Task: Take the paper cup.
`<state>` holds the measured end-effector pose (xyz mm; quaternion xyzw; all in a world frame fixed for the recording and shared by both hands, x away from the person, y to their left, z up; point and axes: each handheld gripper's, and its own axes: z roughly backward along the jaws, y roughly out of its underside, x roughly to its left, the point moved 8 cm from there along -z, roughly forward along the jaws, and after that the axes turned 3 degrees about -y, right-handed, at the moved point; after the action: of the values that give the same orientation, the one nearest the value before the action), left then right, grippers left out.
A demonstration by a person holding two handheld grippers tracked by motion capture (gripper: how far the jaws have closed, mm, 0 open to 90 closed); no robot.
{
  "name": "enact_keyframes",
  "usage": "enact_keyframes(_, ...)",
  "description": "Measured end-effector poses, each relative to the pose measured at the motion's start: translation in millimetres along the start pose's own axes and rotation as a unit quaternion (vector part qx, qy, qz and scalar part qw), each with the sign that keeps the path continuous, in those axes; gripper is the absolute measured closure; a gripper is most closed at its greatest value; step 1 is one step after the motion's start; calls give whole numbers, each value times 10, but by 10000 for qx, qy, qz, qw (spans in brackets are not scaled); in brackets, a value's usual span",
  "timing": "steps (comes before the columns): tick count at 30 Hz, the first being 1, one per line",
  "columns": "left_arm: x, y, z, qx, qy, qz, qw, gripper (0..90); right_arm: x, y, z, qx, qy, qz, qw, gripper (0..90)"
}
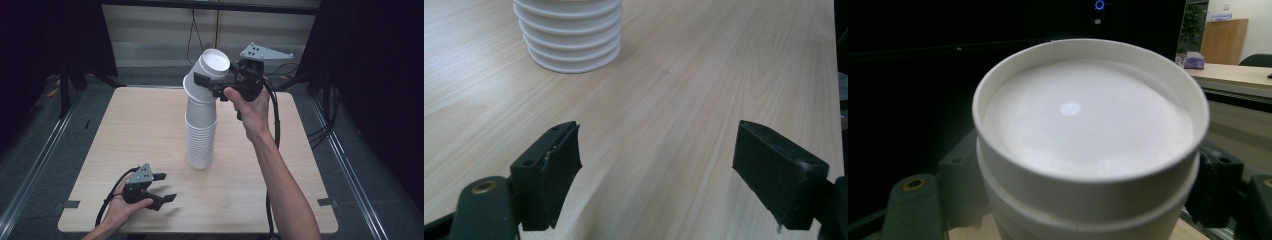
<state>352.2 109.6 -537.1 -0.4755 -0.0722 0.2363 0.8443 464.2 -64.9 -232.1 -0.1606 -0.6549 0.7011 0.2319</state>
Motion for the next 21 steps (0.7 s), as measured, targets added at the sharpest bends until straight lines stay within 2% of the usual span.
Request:
enact_keyframes(10, -1, 2, -6, 7, -12, -3, 10000, 185, 37, -53, 55, -214, -33, 40, 9998, 208)
enact_keyframes(21, 17, 11, -9, 28, -13, 15, 10000, 183, 43, -97, 178, -326, 12, 90, 9994, 208)
